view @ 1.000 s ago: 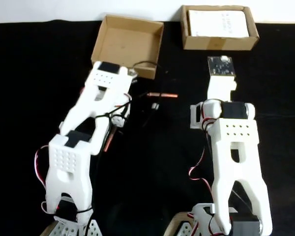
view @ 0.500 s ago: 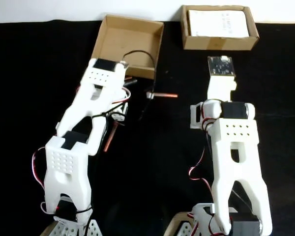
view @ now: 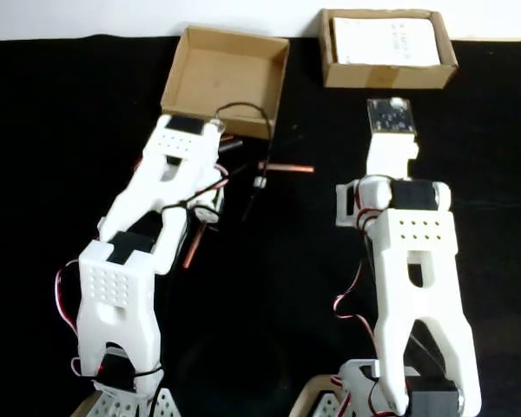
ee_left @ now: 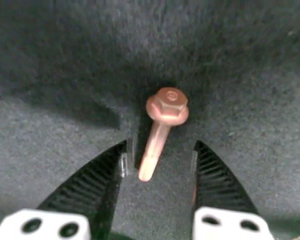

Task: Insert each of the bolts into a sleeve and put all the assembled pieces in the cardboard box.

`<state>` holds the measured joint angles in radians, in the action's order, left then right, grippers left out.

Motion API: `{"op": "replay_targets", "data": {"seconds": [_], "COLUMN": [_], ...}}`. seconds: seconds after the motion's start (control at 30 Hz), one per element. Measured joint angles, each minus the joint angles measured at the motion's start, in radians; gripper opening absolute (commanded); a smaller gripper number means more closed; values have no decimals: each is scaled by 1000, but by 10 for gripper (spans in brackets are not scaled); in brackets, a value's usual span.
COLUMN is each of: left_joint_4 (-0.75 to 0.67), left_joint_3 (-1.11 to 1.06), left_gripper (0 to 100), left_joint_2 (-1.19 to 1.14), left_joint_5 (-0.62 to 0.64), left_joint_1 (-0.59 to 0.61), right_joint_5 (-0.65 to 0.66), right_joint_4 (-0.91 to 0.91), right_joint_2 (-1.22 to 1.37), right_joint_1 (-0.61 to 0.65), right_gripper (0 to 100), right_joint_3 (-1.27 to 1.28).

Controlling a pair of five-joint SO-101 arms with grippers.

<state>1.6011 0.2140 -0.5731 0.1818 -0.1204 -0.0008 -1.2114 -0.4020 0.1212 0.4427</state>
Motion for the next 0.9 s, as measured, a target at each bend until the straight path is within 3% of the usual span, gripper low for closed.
{"op": "replay_targets", "data": {"seconds": [0.37, 0.6, 0.9], "left_joint_4": [-118, -121, -175], "left_joint_3": [-29, -87, -95], "left_gripper": [197, 75, 8], "left_joint_2": [0, 2, 3], "left_joint_5": [-3, -135, -160], "left_joint_1": [-6, -69, -78], "right_joint_5": [0, 2, 2], "right_joint_4": [0, 0, 0], "right_joint_2": [0, 0, 0], "right_joint_1": [-6, -6, -6], "right_gripper": [6, 6, 6], "right_joint_3": [0, 0, 0]}}
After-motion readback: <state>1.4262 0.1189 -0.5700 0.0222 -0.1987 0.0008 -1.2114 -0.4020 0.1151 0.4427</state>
